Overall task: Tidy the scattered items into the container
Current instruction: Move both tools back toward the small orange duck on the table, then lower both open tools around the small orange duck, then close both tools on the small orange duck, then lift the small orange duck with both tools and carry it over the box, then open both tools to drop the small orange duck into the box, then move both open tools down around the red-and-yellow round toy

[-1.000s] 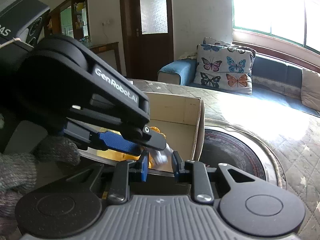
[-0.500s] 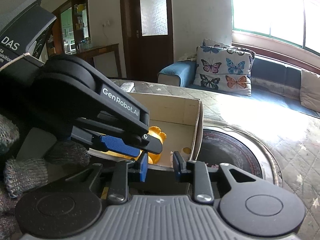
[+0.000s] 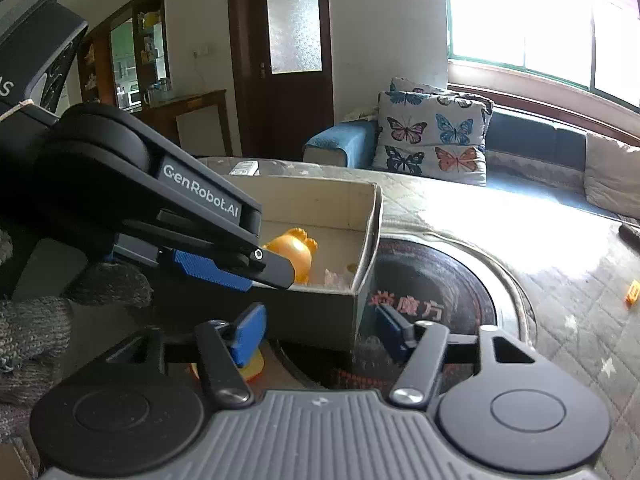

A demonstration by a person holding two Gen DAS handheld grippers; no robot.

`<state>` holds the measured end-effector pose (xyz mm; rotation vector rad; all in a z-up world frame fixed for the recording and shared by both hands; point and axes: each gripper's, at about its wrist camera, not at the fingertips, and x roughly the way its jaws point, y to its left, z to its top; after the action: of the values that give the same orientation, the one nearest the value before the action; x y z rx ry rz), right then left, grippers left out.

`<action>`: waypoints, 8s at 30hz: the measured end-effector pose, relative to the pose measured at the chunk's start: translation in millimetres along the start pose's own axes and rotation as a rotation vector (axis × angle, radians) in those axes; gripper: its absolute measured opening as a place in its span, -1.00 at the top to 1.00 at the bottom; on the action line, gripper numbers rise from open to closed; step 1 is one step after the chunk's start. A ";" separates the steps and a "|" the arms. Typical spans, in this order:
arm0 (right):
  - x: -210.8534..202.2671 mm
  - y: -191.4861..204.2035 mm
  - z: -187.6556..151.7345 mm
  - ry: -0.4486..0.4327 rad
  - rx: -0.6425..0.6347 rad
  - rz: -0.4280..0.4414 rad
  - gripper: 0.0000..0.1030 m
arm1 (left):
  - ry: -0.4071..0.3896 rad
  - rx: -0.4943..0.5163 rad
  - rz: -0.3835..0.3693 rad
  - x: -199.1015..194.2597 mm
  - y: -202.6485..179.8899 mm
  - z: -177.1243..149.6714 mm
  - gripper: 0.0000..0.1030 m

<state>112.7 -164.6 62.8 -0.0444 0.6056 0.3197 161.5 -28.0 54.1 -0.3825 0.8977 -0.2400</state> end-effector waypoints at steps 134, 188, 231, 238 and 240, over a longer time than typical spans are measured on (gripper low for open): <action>-32.8 -3.0 -80.3 0.081 0.057 -0.021 0.07 | 0.180 0.077 -0.080 40.0 -40.0 -59.3 0.22; 78.6 -7.3 33.6 -0.020 -0.089 0.031 0.06 | 0.014 0.007 -0.038 57.5 0.8 64.7 0.25; 10.2 31.5 -37.8 0.027 -0.045 0.033 -0.55 | -0.068 0.026 0.040 -29.7 26.1 -33.9 0.25; 9.5 35.4 -42.3 0.036 -0.037 0.036 -0.57 | -0.070 0.022 0.077 -32.7 40.9 -46.9 0.25; 9.5 36.2 -42.6 0.038 -0.037 0.038 -0.57 | -0.064 0.020 0.086 -31.3 43.6 -48.8 0.25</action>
<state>85.4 -133.2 24.2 -0.0747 0.6388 0.3675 105.7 11.9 30.7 -0.3307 0.8458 -0.1570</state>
